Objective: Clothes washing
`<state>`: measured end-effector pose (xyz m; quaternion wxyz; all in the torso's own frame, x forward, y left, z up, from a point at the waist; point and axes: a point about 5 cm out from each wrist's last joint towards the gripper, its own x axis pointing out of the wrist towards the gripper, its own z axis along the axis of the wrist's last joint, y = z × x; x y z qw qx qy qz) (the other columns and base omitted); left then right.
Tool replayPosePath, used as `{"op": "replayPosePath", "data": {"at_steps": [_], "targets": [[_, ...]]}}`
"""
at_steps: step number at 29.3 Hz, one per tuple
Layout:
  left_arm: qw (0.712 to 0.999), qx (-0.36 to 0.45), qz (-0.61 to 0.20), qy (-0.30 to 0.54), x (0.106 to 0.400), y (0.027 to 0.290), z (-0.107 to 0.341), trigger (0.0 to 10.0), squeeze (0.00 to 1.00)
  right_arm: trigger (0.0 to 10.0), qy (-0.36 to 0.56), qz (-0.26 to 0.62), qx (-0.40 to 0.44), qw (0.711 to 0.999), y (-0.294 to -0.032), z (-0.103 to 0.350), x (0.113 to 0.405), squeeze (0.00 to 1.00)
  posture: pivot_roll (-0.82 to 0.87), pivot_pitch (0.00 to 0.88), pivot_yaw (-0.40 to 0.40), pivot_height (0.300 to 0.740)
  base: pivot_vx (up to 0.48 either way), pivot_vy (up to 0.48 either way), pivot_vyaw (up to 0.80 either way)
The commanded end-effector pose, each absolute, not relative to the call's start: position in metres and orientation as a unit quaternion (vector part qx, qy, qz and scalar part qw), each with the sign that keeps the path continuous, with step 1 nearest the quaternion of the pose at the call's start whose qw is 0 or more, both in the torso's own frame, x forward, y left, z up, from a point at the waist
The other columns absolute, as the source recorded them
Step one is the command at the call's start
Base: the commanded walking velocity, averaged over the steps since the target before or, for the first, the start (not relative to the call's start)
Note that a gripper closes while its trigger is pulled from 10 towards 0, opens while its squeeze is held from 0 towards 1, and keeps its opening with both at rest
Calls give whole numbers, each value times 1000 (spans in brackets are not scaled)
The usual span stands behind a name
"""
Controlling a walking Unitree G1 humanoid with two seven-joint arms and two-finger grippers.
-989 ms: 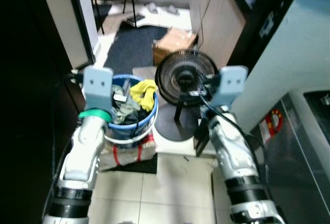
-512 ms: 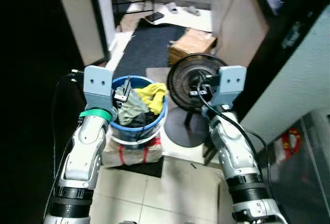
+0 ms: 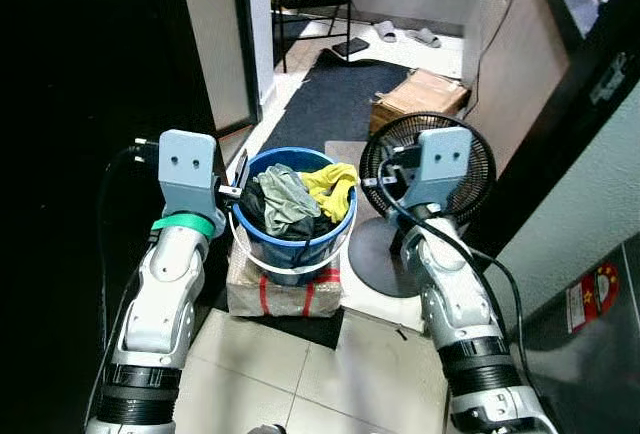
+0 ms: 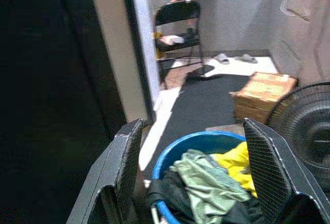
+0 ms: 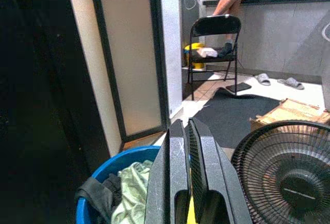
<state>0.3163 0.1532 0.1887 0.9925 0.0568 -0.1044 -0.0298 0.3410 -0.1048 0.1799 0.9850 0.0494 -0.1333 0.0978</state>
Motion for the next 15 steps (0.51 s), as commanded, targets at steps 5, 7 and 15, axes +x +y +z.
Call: {"op": "replayPosePath", "data": {"at_steps": [5,7,15], "targets": [[993,62,-31,-100,316,153,186,10000,0,10000,-131,96,50,985,-106,178,340,0,52,0,9,735,348,0,0],[993,62,-30,-100,316,153,186,10000,0,10000,-130,97,46,986,-105,178,341,0,52,0,9,735,439,0,0],[993,62,-30,-100,316,153,186,10000,0,10000,-129,95,44,986,-105,178,341,0,53,0,10,735,435,0,500]]}}
